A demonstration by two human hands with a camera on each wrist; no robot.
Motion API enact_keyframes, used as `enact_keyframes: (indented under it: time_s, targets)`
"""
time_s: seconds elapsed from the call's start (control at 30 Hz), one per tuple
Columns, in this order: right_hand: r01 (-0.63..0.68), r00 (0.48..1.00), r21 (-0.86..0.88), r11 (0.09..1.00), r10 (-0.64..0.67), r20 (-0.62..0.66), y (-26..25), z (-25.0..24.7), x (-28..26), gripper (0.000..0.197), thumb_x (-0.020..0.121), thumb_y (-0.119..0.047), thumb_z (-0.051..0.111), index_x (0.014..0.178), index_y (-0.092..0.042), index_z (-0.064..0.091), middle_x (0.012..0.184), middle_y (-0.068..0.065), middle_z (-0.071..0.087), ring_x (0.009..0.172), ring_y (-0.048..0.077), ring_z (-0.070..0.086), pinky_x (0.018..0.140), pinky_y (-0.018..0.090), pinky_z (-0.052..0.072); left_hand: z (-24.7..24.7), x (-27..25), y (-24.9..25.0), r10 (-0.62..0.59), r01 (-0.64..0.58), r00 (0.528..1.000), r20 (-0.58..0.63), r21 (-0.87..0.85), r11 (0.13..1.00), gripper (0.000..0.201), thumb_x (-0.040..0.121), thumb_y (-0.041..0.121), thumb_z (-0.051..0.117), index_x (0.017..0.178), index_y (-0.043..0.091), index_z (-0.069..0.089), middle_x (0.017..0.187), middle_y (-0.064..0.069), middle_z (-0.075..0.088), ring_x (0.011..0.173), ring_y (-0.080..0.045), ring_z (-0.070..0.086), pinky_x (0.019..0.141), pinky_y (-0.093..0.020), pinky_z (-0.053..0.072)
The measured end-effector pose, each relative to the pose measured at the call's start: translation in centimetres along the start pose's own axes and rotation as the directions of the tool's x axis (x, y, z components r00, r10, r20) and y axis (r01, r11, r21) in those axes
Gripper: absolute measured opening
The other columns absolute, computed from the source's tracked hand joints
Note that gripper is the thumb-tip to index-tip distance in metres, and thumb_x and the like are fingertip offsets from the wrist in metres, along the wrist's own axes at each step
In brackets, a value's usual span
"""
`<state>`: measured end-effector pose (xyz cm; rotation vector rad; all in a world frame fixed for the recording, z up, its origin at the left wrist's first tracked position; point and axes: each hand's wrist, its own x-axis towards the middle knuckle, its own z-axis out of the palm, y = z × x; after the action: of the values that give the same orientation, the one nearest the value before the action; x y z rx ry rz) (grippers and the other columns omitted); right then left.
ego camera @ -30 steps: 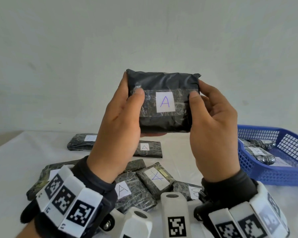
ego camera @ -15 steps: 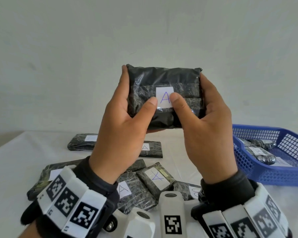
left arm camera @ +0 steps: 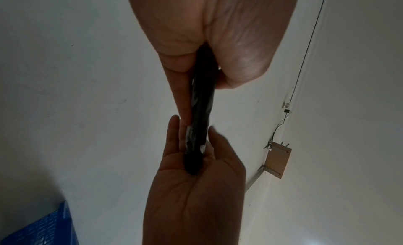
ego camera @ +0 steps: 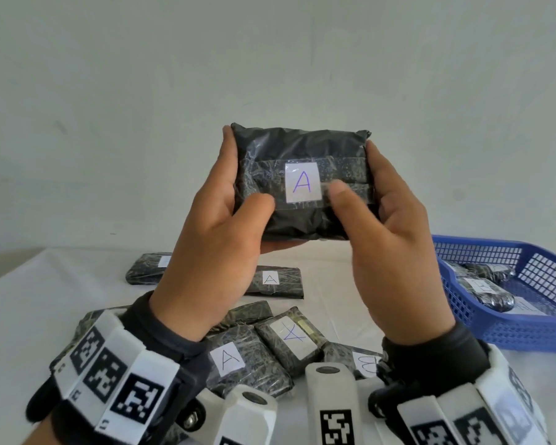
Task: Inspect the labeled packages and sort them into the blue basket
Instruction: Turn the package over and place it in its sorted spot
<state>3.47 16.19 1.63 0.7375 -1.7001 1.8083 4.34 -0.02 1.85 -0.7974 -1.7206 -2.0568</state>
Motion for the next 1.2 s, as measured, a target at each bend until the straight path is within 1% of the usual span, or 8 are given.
enact_keyframes:
  time_s: [0.2,0.37,0.43,0.5,0.73,0.87,1.03,1.2]
  targets:
    - [-0.128,0.992,0.345,0.930,0.123,0.036,-0.3,-0.9,0.2,0.051,0.091,-0.009,0.046,0.139,-0.017,0.060,0.121,-0.001,0.078,0.112,0.012,0.071,0.097,0.027,0.056,-0.4,0.1,0.5,-0.032,0.036,0.999,0.031,-0.128,0.991,0.061,0.103,-0.004,0.034,0.154,0.026,0.044,0.127,-0.009,0.073,0.110,-0.027,0.074,0.076,-0.036,0.064]
    - [-0.162,0.987,0.415,0.895,0.143,0.075,-0.2,-1.4,0.4,0.053,0.091,-0.005,0.047,0.143,-0.008,0.056,0.125,0.009,0.075,0.113,0.018,0.070,0.098,0.028,0.056,-0.3,0.2,0.5,-0.049,0.058,0.997,0.059,-0.170,0.984,0.056,0.096,0.000,0.042,0.148,0.023,0.050,0.122,-0.010,0.075,0.105,-0.025,0.076,0.078,-0.036,0.064]
    - [-0.176,0.984,0.404,0.898,0.151,0.094,-0.2,-1.5,0.5,0.058,0.092,-0.003,0.048,0.150,-0.003,0.049,0.135,0.019,0.069,0.125,0.029,0.067,0.104,0.033,0.055,-0.2,0.2,0.5,-0.054,0.064,0.996,0.066,-0.166,0.984,0.052,0.095,0.003,0.046,0.143,0.021,0.053,0.120,-0.011,0.076,0.104,-0.024,0.076,0.078,-0.036,0.064]
    - [-0.186,0.982,0.391,0.901,0.156,0.107,-0.2,-1.6,0.5,0.055,0.092,-0.003,0.050,0.148,-0.002,0.050,0.135,0.023,0.068,0.124,0.031,0.066,0.104,0.034,0.055,-0.2,0.2,0.5,-0.061,0.070,0.996,0.061,-0.158,0.985,0.048,0.099,-0.001,0.050,0.143,0.020,0.053,0.120,-0.010,0.076,0.103,-0.024,0.076,0.079,-0.036,0.064]
    - [-0.115,0.992,0.134,0.984,0.106,0.070,-0.7,-1.1,0.4,0.037,0.094,-0.010,0.062,0.131,-0.013,0.062,0.120,0.008,0.077,0.113,0.023,0.073,0.101,0.037,0.056,0.0,0.1,0.4,-0.069,0.076,0.996,0.057,-0.128,0.989,0.050,0.099,-0.003,0.059,0.142,0.021,0.052,0.121,-0.007,0.077,0.108,-0.024,0.076,0.082,-0.034,0.063]
    - [-0.069,0.997,-0.027,0.997,0.070,0.029,-1.1,-0.7,0.4,0.055,0.093,-0.016,0.071,0.145,-0.013,0.054,0.123,0.001,0.076,0.114,0.017,0.073,0.103,0.039,0.056,0.0,0.1,0.1,-0.075,0.083,0.995,0.067,-0.121,0.989,0.054,0.092,0.003,0.059,0.141,0.023,0.053,0.122,-0.007,0.076,0.111,-0.025,0.075,0.085,-0.036,0.063]
    - [-0.065,0.992,-0.041,0.997,0.069,0.109,-1.3,-0.8,0.2,0.055,0.093,-0.001,0.076,0.142,-0.013,0.054,0.121,0.004,0.077,0.113,0.020,0.074,0.103,0.041,0.057,-0.1,0.1,0.1,-0.053,0.060,0.996,0.078,-0.087,0.994,0.051,0.098,-0.006,0.058,0.141,0.021,0.054,0.120,-0.009,0.076,0.108,-0.024,0.075,0.087,-0.037,0.062]
    - [-0.073,0.984,-0.102,0.992,0.088,0.152,-0.6,-1.2,0.2,0.087,0.083,-0.019,0.081,0.159,-0.017,0.037,0.131,-0.004,0.072,0.121,0.013,0.070,0.107,0.036,0.054,-0.3,0.1,0.3,-0.081,0.087,0.996,0.046,-0.136,0.987,0.043,0.094,-0.002,0.064,0.134,0.015,0.060,0.106,-0.009,0.078,0.091,-0.020,0.077,0.079,-0.033,0.063]
